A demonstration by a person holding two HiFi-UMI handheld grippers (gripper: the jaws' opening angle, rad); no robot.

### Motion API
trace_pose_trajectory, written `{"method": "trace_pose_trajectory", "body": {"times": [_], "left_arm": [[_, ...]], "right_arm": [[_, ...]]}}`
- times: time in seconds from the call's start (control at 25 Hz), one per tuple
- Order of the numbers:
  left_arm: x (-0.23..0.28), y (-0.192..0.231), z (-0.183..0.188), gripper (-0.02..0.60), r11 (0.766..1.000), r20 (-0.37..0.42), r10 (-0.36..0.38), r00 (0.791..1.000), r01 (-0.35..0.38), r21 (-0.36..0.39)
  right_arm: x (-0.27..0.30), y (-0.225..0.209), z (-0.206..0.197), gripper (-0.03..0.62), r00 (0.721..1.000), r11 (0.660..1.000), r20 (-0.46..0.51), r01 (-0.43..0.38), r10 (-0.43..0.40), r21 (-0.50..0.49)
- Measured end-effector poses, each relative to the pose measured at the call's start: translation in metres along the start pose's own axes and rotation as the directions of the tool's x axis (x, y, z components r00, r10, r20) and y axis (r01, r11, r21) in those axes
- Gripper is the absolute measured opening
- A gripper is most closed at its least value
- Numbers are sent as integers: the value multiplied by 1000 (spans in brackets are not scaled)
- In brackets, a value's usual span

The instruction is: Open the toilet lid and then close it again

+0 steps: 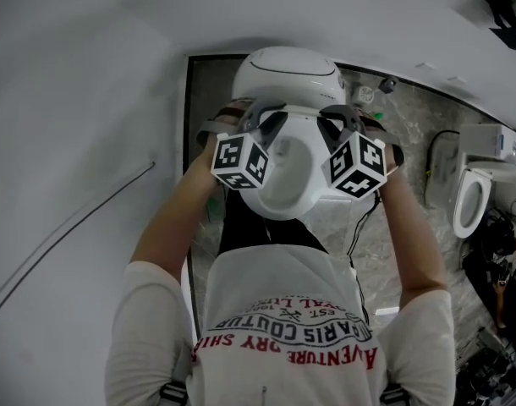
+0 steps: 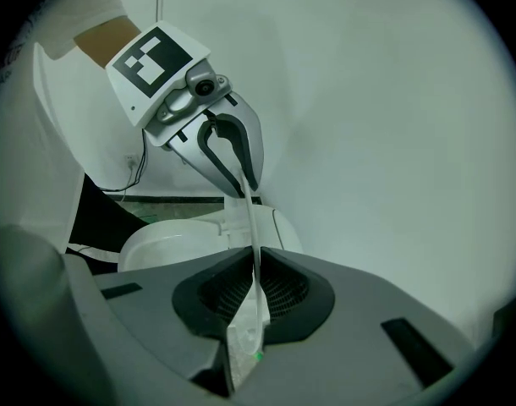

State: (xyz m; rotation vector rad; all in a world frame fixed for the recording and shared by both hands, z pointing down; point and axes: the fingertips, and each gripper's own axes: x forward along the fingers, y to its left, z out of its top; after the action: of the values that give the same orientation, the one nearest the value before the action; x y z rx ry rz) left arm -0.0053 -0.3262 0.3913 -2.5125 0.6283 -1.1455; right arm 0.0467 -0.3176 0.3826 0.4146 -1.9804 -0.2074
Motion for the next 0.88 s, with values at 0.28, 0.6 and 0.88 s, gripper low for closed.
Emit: {"method": "trace_pose_trajectory", "body": {"times": [0.28, 0.6, 0.88], "left_arm": [[-28, -48, -2, 51, 1000, -16, -6, 1000, 7, 29], [-48, -105, -17, 51, 999, 2, -28, 1000, 28, 16], [-57, -146, -24, 52, 999, 25, -43, 999, 42, 22]], "right_arm": [[-15, 56, 1, 31, 999, 998, 9, -37, 38, -58], [-14, 119, -4, 31, 1000, 997, -3, -23, 23, -79], [-15, 159, -12, 31, 999, 997, -5, 42, -43, -57]]}}
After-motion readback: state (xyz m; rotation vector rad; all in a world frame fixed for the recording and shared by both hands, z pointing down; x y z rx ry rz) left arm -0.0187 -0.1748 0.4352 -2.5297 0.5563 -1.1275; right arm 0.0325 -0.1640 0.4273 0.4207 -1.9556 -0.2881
